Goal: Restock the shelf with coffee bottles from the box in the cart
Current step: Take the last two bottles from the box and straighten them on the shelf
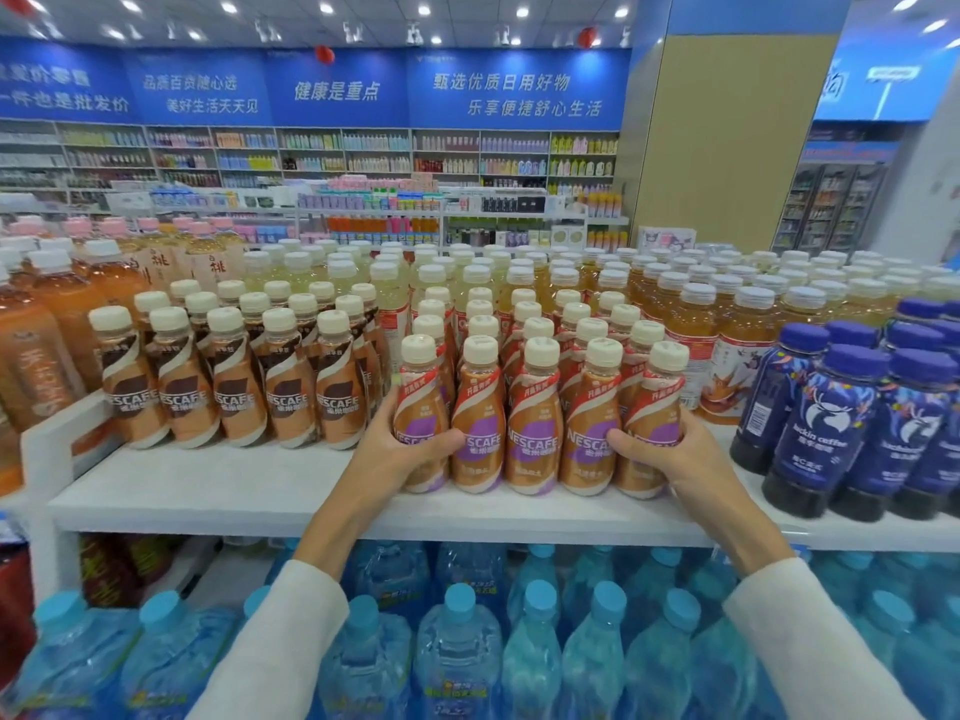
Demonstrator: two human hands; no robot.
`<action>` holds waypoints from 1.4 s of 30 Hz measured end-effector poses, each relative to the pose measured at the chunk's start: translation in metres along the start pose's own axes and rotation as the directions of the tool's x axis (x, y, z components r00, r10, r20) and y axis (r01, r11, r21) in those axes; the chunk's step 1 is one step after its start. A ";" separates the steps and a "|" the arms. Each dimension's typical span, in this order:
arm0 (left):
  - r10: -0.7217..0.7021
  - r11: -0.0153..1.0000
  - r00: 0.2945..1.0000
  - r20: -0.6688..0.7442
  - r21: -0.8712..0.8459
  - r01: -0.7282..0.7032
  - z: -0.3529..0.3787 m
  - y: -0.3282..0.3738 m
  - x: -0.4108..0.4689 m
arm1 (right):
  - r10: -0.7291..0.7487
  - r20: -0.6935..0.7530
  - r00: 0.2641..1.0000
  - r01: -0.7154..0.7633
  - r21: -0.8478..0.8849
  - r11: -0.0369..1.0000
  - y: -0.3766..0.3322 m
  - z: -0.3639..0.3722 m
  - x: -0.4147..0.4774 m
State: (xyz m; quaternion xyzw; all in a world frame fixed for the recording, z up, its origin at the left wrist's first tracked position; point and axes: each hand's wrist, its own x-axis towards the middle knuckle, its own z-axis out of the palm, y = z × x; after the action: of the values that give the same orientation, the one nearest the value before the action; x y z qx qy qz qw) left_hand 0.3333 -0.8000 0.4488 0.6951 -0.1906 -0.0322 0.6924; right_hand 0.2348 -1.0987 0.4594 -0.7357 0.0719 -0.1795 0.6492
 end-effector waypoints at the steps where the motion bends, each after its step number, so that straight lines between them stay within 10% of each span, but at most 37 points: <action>1: -0.006 0.998 1.000 -0.016 -0.060 0.005 -0.002 0.003 0.002 | -0.001 0.015 1.000 0.001 -0.003 1.000 0.000 -0.002 0.001; 7: -0.134 0.946 0.986 -0.096 -0.309 0.099 -0.010 0.018 0.028 | 0.008 -0.069 0.998 0.015 0.331 0.944 -0.015 -0.009 0.023; 42: -0.209 0.945 0.956 -0.207 -0.294 0.143 0.011 0.015 0.034 | 0.036 -0.155 0.987 0.008 0.271 0.963 -0.010 0.002 0.042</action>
State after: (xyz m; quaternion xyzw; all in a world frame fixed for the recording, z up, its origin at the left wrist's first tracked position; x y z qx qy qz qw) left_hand 0.3579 -0.8208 0.4704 0.6052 -0.0376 -0.0380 0.7943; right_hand 0.2733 -1.1094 0.4757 -0.6230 0.1031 -0.2407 0.7371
